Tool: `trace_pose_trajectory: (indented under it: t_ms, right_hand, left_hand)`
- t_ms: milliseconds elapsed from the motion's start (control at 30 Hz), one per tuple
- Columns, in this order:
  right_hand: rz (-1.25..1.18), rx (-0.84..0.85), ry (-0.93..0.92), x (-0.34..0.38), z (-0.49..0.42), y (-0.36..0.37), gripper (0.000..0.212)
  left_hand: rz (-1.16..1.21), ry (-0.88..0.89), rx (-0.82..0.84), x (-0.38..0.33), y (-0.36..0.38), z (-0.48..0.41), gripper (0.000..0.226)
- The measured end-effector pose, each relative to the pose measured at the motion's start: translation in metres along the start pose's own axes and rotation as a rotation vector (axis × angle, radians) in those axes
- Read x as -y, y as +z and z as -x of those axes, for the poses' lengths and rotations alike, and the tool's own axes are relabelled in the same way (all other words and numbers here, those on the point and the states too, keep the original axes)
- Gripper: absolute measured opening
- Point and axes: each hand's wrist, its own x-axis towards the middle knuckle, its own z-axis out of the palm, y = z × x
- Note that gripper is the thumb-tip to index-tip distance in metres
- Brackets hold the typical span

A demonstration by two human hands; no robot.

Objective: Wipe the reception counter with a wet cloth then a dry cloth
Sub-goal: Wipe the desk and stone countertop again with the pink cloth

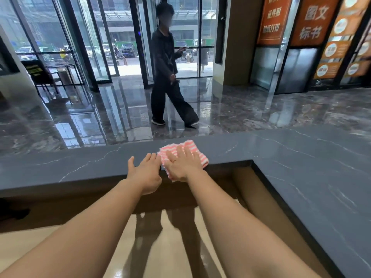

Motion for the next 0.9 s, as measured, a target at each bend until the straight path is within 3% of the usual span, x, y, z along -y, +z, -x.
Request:
trace_pose_trajectory:
  t_ms: [133,233,533,733,900]
  right_hand:
    - [-0.006,-0.010,-0.086,0.008,-0.001,0.000,0.053]
    - [0.021,-0.112,-0.040,-0.018,0.007,-0.003,0.054]
    - [-0.097,-0.382,0.509,-0.105,0.038,0.002,0.063]
    - [-0.460,-0.481,0.665,-0.063,0.038,0.007,0.078]
    - [-0.526,-0.455,0.591,-0.009,0.035,0.020,0.082]
  left_hand:
    - [-0.009,-0.016,0.004,0.006,-0.001,0.005,0.062]
    - [-0.035,0.006,0.023,0.003,0.002,0.006,0.064]
    - [-0.054,0.028,0.041,-0.010,0.008,0.013,0.068]
    - [-0.047,0.042,0.043,-0.007,0.009,0.023,0.069]
    - [-0.039,0.031,0.025,0.004,0.008,0.036,0.070]
